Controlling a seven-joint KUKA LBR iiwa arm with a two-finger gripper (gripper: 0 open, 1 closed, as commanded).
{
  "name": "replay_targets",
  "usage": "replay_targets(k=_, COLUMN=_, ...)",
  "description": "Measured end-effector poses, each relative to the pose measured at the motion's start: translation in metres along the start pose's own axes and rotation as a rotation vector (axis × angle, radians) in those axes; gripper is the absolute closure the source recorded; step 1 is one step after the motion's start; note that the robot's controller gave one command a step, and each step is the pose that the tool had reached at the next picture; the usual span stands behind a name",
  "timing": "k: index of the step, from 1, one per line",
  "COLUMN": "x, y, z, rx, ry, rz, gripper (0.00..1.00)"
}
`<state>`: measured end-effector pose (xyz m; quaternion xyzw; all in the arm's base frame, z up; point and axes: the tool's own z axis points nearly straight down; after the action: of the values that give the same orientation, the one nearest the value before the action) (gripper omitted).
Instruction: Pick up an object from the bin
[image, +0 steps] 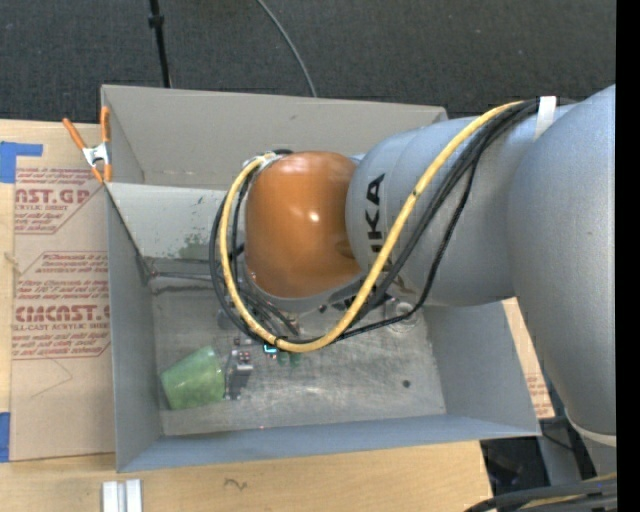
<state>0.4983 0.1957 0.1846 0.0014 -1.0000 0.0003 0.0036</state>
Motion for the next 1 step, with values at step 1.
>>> replay_targets(k=1, x=-0.0307, y=0.0263, z=0.1082, rx=0.001, ry=-0.009, rz=-0.212, gripper=0.0)
